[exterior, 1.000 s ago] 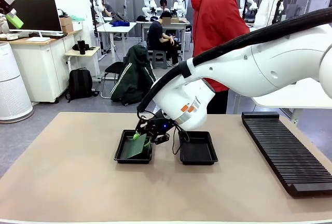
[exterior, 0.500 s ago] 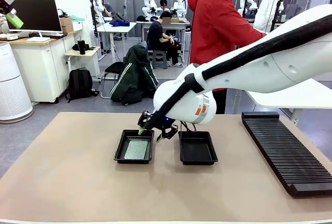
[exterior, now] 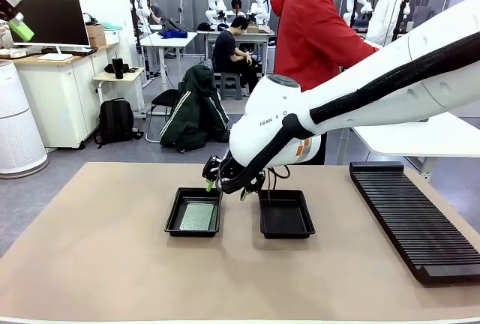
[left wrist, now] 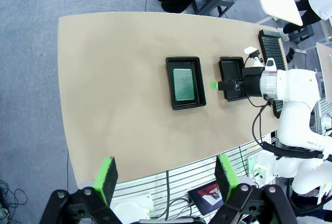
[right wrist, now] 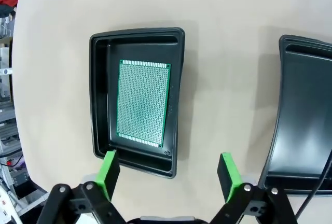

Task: Inspect and transfer BCBs to ESD trays.
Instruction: Pick up the Blank PCB from the PCB Rack and place it in the left ESD tray.

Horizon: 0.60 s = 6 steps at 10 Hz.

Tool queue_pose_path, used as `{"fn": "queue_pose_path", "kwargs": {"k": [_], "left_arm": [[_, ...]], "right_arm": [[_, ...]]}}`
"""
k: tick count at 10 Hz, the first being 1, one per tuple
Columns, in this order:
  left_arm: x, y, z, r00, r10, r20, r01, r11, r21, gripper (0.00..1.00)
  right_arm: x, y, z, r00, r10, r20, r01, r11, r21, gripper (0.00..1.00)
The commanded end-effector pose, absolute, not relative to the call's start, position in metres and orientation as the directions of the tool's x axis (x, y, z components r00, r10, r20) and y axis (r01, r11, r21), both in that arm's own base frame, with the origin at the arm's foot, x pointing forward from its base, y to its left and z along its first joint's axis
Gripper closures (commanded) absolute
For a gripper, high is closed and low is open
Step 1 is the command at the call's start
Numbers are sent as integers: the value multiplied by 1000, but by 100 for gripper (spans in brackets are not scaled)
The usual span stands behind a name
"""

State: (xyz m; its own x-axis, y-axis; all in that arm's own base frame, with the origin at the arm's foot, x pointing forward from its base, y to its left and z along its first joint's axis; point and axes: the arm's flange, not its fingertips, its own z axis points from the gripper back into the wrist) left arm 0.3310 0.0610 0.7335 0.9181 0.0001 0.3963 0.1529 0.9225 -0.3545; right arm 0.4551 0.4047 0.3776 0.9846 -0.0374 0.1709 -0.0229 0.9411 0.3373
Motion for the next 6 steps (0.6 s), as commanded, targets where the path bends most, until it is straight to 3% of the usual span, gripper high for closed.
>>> {"fn": "queue_pose_path", "kwargs": {"k": [1, 6], "left_arm": [[331, 62, 733, 918, 1, 396, 149, 926, -346, 0], [331, 62, 733, 918, 1, 396, 149, 926, -346, 0]], "right_arm": [[458, 415, 382, 986, -46, 161, -7, 950, 313, 0], [456, 408, 383, 986, -29, 162, -27, 943, 332, 0]]}}
